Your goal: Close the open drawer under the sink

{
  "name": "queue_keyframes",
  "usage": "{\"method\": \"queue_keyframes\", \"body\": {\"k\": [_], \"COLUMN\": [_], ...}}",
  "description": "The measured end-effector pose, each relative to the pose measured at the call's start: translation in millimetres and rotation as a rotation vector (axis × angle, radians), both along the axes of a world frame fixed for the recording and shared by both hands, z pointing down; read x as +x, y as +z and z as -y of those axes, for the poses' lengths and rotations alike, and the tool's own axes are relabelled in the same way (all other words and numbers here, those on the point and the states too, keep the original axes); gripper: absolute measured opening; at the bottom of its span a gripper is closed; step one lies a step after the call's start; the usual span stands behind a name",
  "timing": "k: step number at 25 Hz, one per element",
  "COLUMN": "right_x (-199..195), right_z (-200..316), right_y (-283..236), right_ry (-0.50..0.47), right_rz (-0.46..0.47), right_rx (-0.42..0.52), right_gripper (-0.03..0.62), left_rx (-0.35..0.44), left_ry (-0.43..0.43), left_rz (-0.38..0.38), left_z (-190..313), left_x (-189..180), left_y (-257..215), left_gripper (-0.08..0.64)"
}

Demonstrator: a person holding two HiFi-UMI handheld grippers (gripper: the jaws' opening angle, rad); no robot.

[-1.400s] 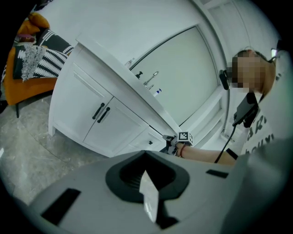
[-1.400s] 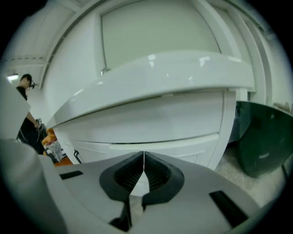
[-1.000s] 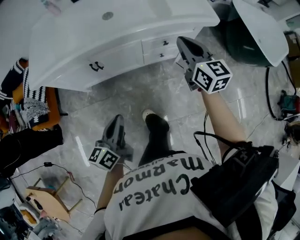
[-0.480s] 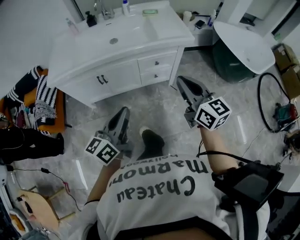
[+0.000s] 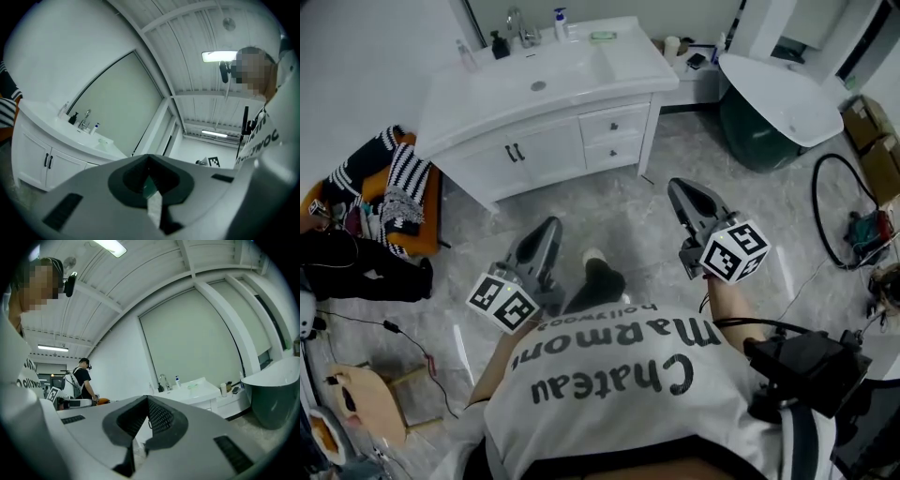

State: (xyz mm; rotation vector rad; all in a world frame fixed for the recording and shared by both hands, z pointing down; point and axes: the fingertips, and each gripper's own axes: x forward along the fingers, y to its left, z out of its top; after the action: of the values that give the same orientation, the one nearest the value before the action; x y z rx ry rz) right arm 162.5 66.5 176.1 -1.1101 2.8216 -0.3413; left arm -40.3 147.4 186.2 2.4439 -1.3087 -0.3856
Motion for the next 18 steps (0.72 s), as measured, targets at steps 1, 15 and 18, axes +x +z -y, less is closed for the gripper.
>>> {"method": "queue_keyframes", "body": {"k": [1,15,18], "right_x": [2,-8,-28], "right_z": [-5,-50,-61], "right_y": [0,-32,-32], "right_ry": [0.004,-0.003,0.012], "right_rz": [0.002,0.040,0.031], "right_rx": [-0.005,-0.009,-0.001], "right_gripper": [0.011,0.011,0.011], "left_rx": [0.000,-0.001,-0.004], "left_ry": [-0.006,-0.021,-0.014], "left_rz": [-0.004,-0.018,-0.019], "left_z": [-5,-50,-58], "left_x": [-1,-19,-42], "left_y": [-2,-31,-29], "left_gripper": [0.009,0.009,0.009]}}
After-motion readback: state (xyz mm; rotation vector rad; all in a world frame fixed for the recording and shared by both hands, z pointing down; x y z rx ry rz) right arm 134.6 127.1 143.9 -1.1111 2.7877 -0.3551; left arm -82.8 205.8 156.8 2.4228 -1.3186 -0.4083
